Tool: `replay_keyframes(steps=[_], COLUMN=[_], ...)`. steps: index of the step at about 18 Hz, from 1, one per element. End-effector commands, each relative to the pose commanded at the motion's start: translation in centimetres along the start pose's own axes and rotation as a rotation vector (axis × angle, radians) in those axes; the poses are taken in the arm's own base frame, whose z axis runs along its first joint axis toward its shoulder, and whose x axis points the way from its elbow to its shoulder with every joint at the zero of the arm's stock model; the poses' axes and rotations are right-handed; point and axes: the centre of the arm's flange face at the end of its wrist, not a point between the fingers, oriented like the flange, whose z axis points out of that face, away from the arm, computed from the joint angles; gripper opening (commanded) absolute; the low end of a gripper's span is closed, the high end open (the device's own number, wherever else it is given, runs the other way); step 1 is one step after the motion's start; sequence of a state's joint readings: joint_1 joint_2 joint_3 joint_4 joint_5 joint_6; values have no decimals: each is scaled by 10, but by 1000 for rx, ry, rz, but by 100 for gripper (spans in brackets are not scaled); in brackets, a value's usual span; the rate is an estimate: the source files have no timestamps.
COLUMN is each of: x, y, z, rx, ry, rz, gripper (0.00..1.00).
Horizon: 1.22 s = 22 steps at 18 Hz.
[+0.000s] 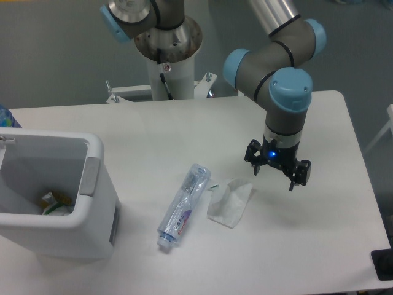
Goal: Place the trash in the trash can
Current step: 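Lower the open gripper onto the crumpled clear plastic bag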
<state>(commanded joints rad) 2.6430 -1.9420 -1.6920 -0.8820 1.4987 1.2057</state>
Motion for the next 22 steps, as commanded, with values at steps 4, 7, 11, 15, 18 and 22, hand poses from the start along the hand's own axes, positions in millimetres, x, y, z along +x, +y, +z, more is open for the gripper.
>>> replay_keyframes(steps=[4,7,11,15,18,22], x=[1,4,25,49,61,75], y=[-1,-2,1,-12,-26,-43], z=[0,0,20,25,35,51], rx=[3,9,24,40,37,32], ry=[1,7,69,90,111,132], rz=[-2,-3,-7,25,55,91], gripper=[100,100,100,100,100,100])
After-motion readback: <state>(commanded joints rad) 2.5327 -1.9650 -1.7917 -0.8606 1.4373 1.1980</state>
